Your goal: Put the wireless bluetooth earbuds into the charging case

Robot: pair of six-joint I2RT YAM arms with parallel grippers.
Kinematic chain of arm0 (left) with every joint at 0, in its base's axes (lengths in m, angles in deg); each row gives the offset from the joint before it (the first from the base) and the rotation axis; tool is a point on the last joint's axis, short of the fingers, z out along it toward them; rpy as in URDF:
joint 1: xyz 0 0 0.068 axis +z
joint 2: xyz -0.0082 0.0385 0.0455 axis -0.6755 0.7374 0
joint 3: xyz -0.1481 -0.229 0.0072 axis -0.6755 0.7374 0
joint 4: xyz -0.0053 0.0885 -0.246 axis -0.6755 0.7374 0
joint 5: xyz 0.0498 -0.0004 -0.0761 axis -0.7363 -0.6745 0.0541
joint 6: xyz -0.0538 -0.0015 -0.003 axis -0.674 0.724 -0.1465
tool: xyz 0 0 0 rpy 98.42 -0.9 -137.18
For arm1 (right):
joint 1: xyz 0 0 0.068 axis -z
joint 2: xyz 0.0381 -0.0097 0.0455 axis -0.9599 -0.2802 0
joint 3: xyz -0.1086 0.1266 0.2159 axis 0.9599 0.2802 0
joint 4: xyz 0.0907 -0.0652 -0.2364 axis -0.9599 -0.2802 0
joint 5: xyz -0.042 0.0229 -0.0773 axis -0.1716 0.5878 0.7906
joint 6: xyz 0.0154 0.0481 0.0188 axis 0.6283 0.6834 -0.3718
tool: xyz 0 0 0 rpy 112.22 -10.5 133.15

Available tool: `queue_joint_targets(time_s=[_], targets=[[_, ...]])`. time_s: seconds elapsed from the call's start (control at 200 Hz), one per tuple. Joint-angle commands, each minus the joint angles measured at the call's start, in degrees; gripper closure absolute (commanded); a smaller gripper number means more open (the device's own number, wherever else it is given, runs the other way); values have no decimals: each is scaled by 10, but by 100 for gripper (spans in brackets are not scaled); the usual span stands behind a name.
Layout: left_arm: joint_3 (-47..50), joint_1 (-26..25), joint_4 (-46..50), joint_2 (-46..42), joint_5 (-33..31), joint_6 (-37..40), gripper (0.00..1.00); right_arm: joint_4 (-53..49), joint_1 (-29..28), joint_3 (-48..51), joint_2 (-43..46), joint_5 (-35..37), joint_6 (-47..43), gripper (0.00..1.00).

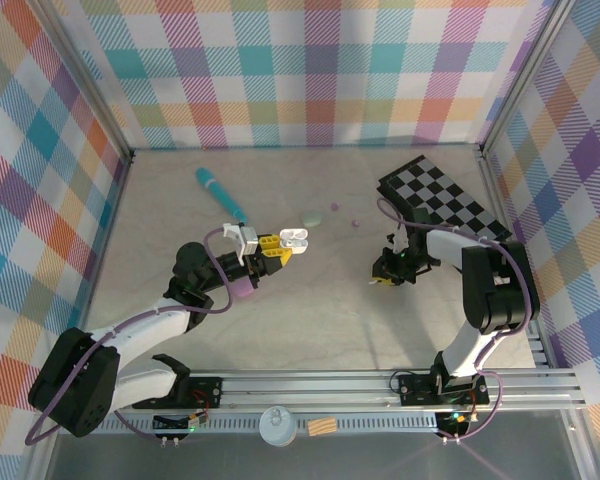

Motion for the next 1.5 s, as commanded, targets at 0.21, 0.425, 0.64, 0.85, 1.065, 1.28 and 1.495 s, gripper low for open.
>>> queue_joint_targets(time_s=[0.21, 0.425, 0.64, 0.85, 1.065, 1.28, 1.495], targets=[[-15, 7, -15, 9, 6, 10, 87, -74, -33, -46, 117, 95, -56, 82], [-19, 7, -19, 19, 10, 8, 87, -126, -104, -129, 184, 166, -104, 82], [-21, 7, -28, 30, 12, 2, 87, -196, -189, -250, 187, 210, -133, 82], [-27, 7, -26, 39, 10, 0, 87, -225, -274, -351, 171, 257, -147, 82], [-37, 7, -29, 48, 20, -6, 87, -230, -347, -423, 147, 269, -178, 82], [-36, 7, -44, 43, 23, -24, 87, -241, -393, -460, 119, 277, -200, 83], [-35, 9, -52, 41, 27, -43, 87, -242, -400, -455, 109, 273, -205, 83]])
